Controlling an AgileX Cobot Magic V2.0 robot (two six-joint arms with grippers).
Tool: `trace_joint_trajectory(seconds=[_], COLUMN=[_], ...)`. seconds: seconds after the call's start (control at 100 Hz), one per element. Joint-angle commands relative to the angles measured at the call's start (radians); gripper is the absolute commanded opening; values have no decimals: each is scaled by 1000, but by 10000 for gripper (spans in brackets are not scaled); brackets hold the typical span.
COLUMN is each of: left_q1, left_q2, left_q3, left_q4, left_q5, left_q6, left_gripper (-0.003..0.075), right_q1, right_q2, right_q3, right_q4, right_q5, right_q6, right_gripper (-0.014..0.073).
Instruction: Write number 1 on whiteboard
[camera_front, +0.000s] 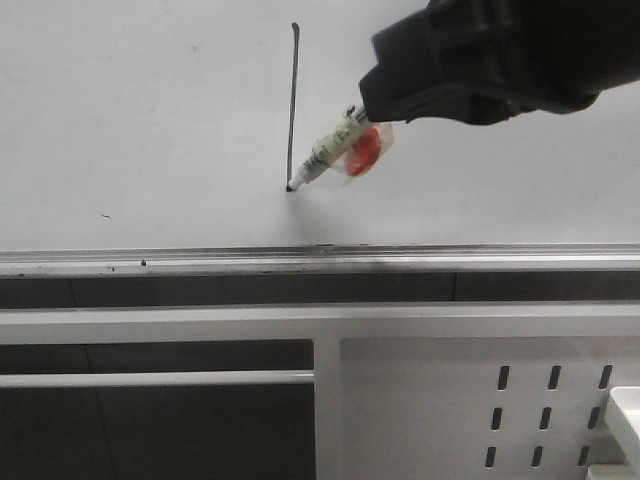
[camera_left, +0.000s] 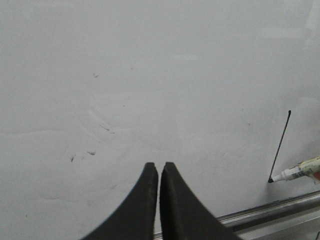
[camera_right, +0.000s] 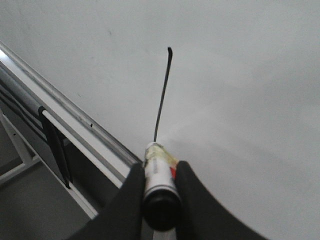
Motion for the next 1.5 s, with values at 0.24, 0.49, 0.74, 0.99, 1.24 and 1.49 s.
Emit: trace_joint_trajectory(seconds=[0.24, 0.49, 0.74, 0.99, 1.24, 1.49], left_q1=[-4, -4, -4, -4, -4, -4], left_q2=[26, 185, 418, 649, 798, 874], left_q3=[-27, -27, -108, -208, -316, -351], left_q4=[-15, -15, -15, -15, -15, -15], left_q5=[-181, -462, -560, -655, -667, -734], left_q6=[12, 288, 343, 501, 525, 550], left_gripper=[-19, 139, 391, 324, 324, 318], right_q1=[70, 86, 91, 137, 168, 181], right_q2=[-55, -36, -19, 12, 15, 15], right_q3=[-72, -244, -367, -419, -431, -433], right_q4=[-69, -144, -187, -189, -189, -189], right_q5=[200, 511, 641, 669, 664, 593], right_q6=[-13, -13, -13, -13, -13, -13], right_gripper=[-50, -50, -50, -50, -50, -50])
